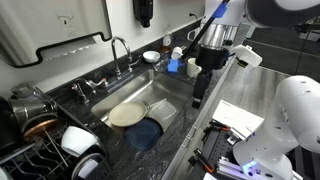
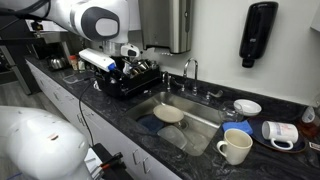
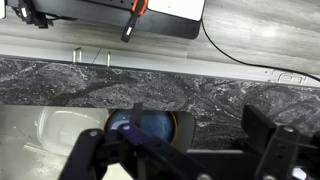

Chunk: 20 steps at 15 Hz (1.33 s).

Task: Put the plate on the drying rack

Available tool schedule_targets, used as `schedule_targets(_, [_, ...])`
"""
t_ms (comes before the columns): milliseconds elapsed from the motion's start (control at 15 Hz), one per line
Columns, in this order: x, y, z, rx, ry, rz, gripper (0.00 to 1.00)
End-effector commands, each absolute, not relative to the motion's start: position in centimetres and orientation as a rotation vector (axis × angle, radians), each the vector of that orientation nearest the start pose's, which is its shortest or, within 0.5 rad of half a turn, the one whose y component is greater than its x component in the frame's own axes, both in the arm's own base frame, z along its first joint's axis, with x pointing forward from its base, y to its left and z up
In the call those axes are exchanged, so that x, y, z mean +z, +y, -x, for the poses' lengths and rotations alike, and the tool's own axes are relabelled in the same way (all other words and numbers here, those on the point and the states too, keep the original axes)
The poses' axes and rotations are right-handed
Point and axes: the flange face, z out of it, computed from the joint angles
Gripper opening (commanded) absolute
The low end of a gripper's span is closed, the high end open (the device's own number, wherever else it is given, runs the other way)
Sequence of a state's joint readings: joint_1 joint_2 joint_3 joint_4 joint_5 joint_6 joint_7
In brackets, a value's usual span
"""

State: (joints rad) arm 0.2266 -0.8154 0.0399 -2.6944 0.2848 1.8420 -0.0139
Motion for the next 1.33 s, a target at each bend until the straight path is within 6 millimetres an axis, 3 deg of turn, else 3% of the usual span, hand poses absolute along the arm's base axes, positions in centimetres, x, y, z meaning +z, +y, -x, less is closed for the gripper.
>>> schedule_targets(0, [46.4, 10.1, -28.6, 0.096, -0.269, 2.890, 1.00])
schedule_targets(400, [46.4, 10.1, -28.6, 0.096, -0.269, 2.890, 1.00])
schedule_targets(667, [43.8, 10.1, -31.4, 0.206, -0.419, 2.981, 1.00])
schedule_targets(1000, [40.8, 11.2, -36.0, 0.120, -0.773, 3.150, 1.00])
schedule_targets(1267, [39.6, 12.9, -39.4, 0.015, -1.122, 3.115, 1.00])
